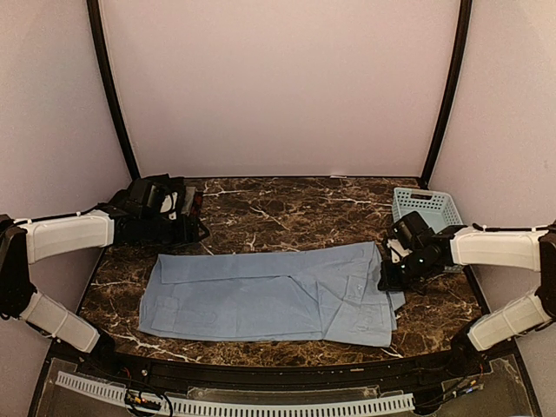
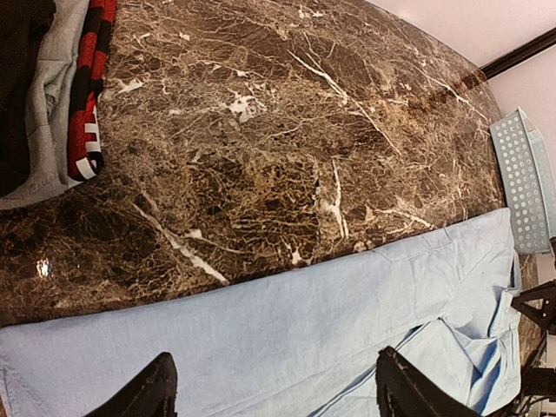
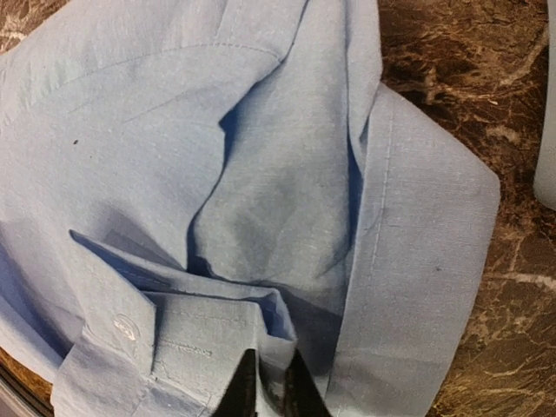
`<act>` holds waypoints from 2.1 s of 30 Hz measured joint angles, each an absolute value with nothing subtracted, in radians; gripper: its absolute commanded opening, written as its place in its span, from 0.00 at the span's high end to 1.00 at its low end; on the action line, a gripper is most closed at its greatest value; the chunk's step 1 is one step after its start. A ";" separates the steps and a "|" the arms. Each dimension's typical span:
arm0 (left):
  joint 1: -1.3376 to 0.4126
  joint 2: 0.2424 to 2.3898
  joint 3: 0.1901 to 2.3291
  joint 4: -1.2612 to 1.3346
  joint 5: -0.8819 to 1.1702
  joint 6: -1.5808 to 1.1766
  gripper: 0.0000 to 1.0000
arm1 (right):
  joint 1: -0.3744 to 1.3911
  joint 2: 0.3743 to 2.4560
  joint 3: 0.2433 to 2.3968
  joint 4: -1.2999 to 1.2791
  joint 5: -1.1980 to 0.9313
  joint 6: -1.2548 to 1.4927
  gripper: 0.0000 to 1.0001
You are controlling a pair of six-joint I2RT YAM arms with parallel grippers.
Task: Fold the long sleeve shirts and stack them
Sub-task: Pick up the sleeve from the rectangle-folded shirt, then pass from the right arm to the left
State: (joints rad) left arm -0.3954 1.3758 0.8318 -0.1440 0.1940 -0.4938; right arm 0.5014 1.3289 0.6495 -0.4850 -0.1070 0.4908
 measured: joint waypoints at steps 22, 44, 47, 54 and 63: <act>-0.405 1.372 0.831 0.102 0.498 -0.542 0.10 | 0.542 1.146 0.872 -0.515 -0.413 0.317 1.00; -0.710 1.544 1.147 0.155 0.754 -0.136 0.10 | 0.648 1.633 1.449 -0.577 -0.933 -0.049 1.00; -0.732 1.600 1.200 0.106 0.745 -0.100 0.28 | 0.648 1.649 1.465 -0.583 -0.958 -0.057 1.00; -0.743 1.661 1.223 0.069 0.766 -0.075 0.82 | 0.648 1.654 1.480 -0.584 -0.984 -0.062 1.00; -0.743 1.670 1.260 0.057 0.796 -0.113 1.00 | 0.610 1.646 1.452 -0.543 -0.908 0.056 0.39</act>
State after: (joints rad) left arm -0.7425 1.6699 1.2598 0.0566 0.7956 -0.1135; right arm 0.6098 1.6463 1.4521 -0.5426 -0.9081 0.0563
